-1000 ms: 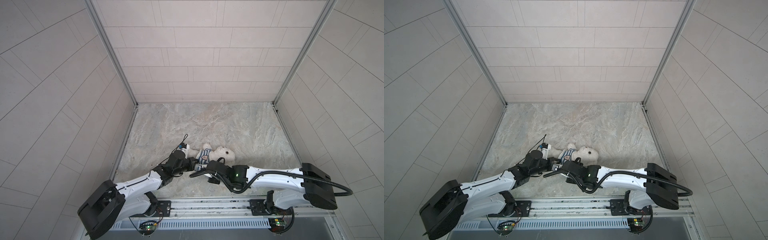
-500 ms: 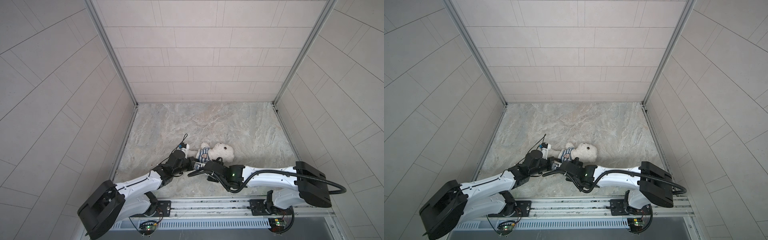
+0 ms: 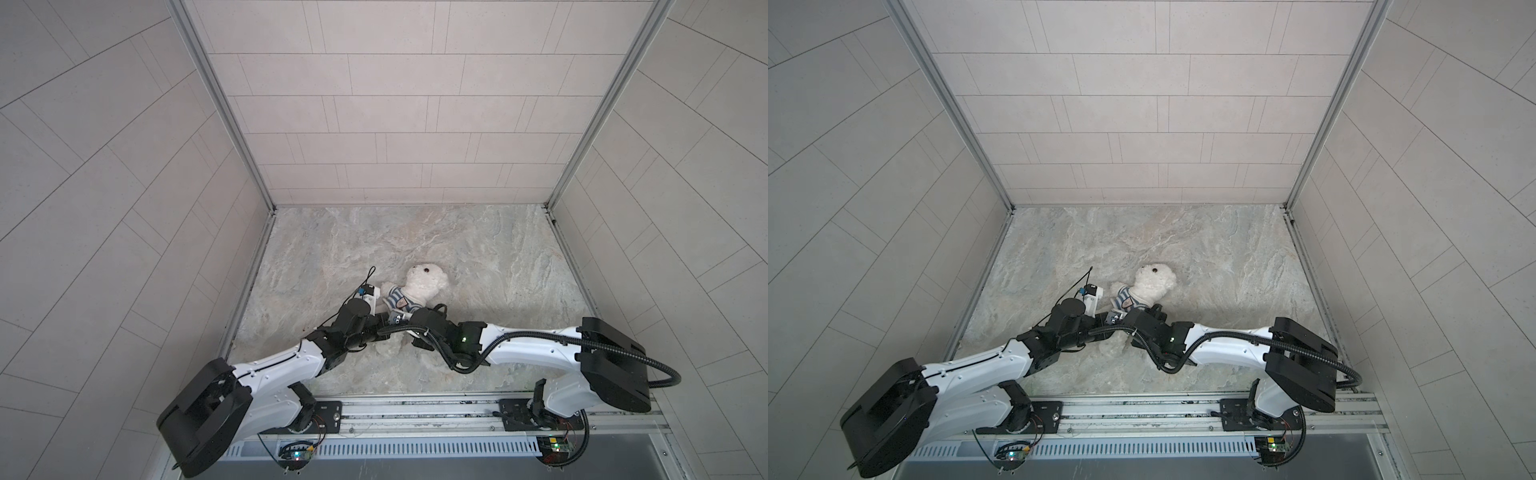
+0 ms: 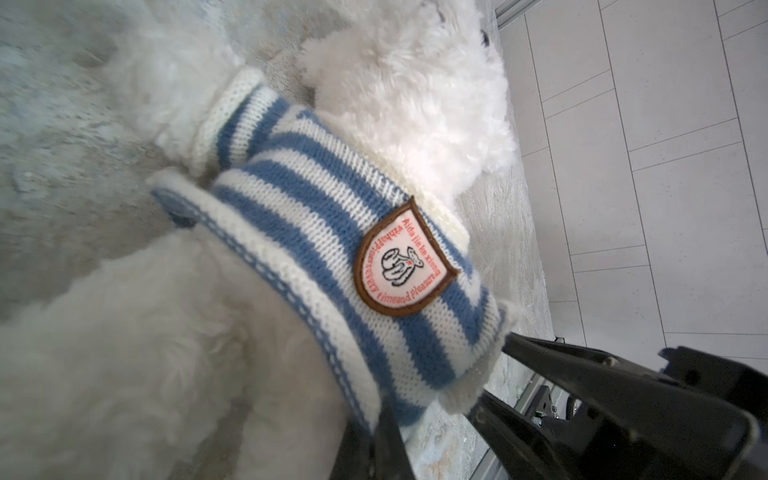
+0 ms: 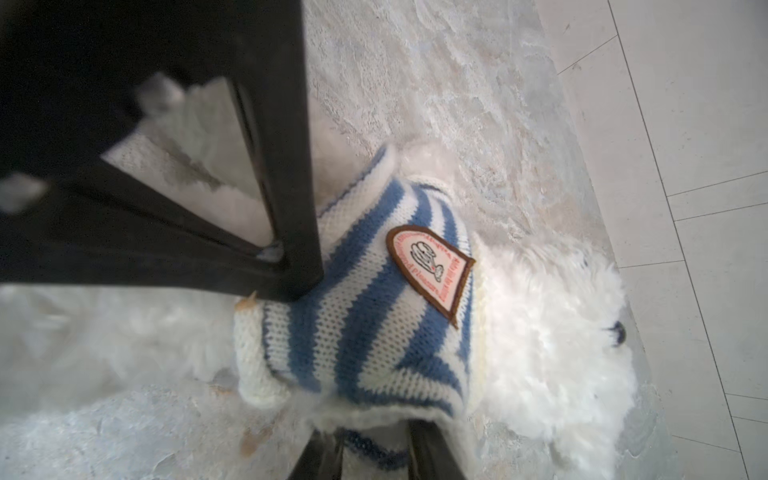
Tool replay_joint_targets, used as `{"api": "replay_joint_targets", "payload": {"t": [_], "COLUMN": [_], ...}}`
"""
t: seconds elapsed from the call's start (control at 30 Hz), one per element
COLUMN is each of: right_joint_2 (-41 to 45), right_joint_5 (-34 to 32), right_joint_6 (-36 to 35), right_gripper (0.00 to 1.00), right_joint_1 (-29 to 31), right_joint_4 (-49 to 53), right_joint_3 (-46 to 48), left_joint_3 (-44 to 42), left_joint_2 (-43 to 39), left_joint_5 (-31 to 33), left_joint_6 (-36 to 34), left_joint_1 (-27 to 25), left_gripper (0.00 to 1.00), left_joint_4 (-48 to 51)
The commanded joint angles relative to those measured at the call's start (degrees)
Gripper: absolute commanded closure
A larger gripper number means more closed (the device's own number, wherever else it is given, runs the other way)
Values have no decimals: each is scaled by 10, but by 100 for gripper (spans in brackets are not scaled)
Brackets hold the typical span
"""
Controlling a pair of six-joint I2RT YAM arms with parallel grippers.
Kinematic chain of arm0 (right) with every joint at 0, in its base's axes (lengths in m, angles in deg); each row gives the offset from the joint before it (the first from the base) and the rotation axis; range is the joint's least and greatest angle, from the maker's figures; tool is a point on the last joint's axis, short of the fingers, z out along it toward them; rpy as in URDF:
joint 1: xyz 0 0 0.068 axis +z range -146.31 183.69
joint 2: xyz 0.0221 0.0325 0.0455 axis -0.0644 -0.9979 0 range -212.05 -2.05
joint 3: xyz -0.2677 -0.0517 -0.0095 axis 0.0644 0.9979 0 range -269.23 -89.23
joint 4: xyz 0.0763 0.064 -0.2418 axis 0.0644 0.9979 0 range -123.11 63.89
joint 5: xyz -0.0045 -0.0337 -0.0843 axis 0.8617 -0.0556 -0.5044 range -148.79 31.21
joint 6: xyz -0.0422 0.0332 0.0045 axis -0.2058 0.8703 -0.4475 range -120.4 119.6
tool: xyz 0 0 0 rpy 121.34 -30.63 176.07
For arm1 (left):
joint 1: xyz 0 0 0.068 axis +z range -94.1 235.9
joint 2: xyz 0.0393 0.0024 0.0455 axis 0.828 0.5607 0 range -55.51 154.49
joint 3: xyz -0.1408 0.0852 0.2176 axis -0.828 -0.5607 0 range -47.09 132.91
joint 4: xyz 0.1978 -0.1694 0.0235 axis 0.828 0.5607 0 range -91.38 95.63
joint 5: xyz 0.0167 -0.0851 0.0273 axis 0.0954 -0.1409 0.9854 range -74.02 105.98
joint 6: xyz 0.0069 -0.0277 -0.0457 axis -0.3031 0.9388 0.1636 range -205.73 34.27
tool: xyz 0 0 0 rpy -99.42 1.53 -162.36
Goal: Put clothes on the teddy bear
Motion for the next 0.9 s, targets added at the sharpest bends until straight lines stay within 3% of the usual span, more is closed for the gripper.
{"api": "replay_joint_targets", "payload": {"t": [0.0, 0.4, 0.87], "right_joint_2": [-17, -40, -55], "right_joint_5": [42, 189, 197], "right_joint_6": [-36, -145, -164], "right_gripper": [72, 76, 100], "right_joint_1": [-22, -84, -96], "right_joint_4": [-44, -138, -198], "right_joint_3": [8, 28, 15], "left_joint_3": [17, 12, 8], "left_joint_2": [4, -20, -11], "left_joint_5": [-29, -67, -123], "left_joint_6": [-23, -66, -63], "left_joint_1": [-3, 60, 89], "left_gripper": [100, 100, 100], "left_joint_4": [0, 42, 31]}}
